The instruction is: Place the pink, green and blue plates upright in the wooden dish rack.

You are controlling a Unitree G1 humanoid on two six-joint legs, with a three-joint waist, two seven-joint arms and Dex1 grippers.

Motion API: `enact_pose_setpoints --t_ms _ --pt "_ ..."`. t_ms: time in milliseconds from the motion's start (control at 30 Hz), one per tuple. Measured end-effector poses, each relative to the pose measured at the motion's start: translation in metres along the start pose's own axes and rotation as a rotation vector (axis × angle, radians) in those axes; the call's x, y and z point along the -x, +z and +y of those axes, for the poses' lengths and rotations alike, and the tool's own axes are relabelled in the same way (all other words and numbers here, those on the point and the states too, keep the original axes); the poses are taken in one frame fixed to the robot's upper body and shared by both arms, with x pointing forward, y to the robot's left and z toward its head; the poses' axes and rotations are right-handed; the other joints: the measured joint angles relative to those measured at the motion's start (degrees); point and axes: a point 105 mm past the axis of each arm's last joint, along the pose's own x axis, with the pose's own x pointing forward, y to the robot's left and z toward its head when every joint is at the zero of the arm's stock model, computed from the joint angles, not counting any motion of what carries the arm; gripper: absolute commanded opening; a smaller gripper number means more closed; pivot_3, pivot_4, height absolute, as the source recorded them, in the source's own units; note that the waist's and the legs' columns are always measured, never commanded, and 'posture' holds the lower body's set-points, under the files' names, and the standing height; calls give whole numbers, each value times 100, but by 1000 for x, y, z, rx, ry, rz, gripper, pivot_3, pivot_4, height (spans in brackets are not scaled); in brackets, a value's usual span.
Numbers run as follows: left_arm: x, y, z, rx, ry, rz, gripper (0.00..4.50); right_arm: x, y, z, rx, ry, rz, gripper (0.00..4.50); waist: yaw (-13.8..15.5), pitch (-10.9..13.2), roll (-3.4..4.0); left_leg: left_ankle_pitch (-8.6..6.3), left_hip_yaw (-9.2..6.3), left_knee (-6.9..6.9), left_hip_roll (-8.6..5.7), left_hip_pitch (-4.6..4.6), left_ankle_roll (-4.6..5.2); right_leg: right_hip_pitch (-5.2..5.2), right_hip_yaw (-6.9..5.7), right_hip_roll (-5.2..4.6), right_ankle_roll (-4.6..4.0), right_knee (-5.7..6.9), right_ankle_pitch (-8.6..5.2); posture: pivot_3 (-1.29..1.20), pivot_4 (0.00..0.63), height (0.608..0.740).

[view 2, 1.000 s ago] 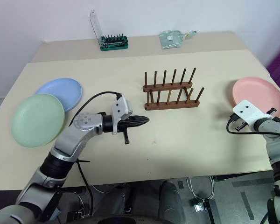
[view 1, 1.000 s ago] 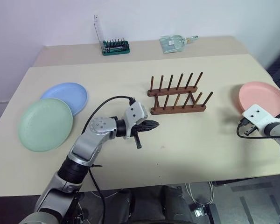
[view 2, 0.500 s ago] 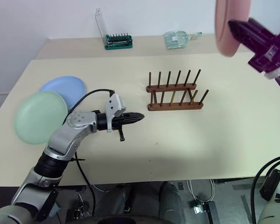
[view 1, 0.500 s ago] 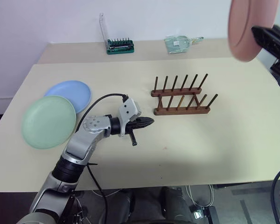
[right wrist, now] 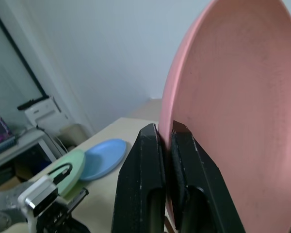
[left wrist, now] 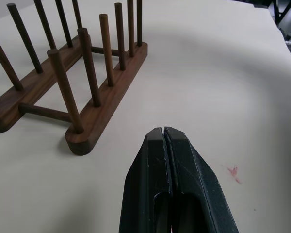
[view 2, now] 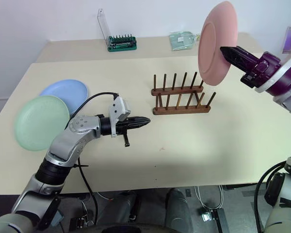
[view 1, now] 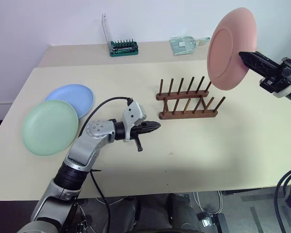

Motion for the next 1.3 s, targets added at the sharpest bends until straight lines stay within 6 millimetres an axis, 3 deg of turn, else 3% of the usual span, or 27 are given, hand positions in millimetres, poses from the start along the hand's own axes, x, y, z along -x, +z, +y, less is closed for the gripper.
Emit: enact_pose_setpoints --t_ms 133,300,400,533,567,767,833,867,900,933,967,1033,1100,1200,1300 --pt "0 2 -2 11 -12 -10 0 2 -18 -22 -96 -50 38 38 -1 1 1 0 1 0 0 0 0 -1 1 0 0 0 0 0 150 735" --pt "0 3 -3 13 -13 -14 0 3 -27 -35 -132 -84 73 38 -2 1 1 0 1 -1 0 -1 0 -3 1 1 0 0 0 0 150 735" --pt "0 4 -3 14 -15 -16 0 3 -35 -39 -130 -97 110 986 -3 0 2 0 1 -1 0 0 0 -3 1 1 0 1 0 0 150 735" --pt "2 5 -3 14 -14 -14 0 1 -35 -45 -81 -132 107 2969 -2 0 2 0 2 -1 0 -1 -1 -3 1 1 0 1 0 0 150 735" --pt "2 4 -3 18 -16 -14 0 0 -33 -47 -64 -143 102 2969 -3 1 2 0 2 -1 0 -1 -1 -3 1 1 0 1 0 0 150 735" --pt "4 9 0 11 13 -24 0 3 2 -62 284 -339 7 2969 1 1 3 1 2 -1 -1 -4 -2 -8 1 1 1 1 0 0 150 735" --pt "9 12 9 12 74 -36 0 5 22 -52 412 -359 -42 2969 -1 3 7 2 2 -2 -1 -6 -4 -11 2 1 0 3 0 0 150 735" --pt "13 14 16 23 117 -51 395 6 35 -42 480 -353 -71 3048 0 3 7 2 2 -3 0 -6 -4 -11 1 2 1 2 0 0 150 735" --pt "19 18 24 47 167 -75 519 6 42 -29 540 -330 -72 3048 0 3 8 2 0 -4 1 -7 -4 -13 2 2 1 3 0 0 150 735" --pt "27 21 33 71 226 -105 807 3 45 -15 589 -288 -65 3048 -1 3 8 2 -1 -5 4 -7 -5 -14 2 4 0 3 0 0 150 735" --pt "43 28 50 105 335 -152 1375 -5 44 12 647 -194 -40 3048 -32 3 8 0 0 -5 11 -6 -8 -16 3 11 0 2 0 0 150 735" --pt "86 40 82 120 572 -226 2379 -25 24 66 729 39 32 3048 -146 -1 2 -7 -2 -4 30 1 -22 -13 1 29 -2 3 -1 0 150 735" --pt "120 46 102 89 763 -238 3337 -37 -2 91 720 178 101 3048 -170 -5 -6 -7 1 -3 30 9 -22 -5 2 29 -3 3 0 0 150 735" --pt "196 40 134 87 1151 -201 3337 -51 -55 108 613 328 226 3048 -174 -9 -15 -6 2 0 29 8 -23 -7 2 29 -7 4 3 0 150 735" --pt "276 26 137 140 1471 -212 3337 -56 -91 112 525 392 299 3048 -151 -8 -16 -9 3 0 25 -1 -18 -15 1 27 -7 4 4 0 150 735"
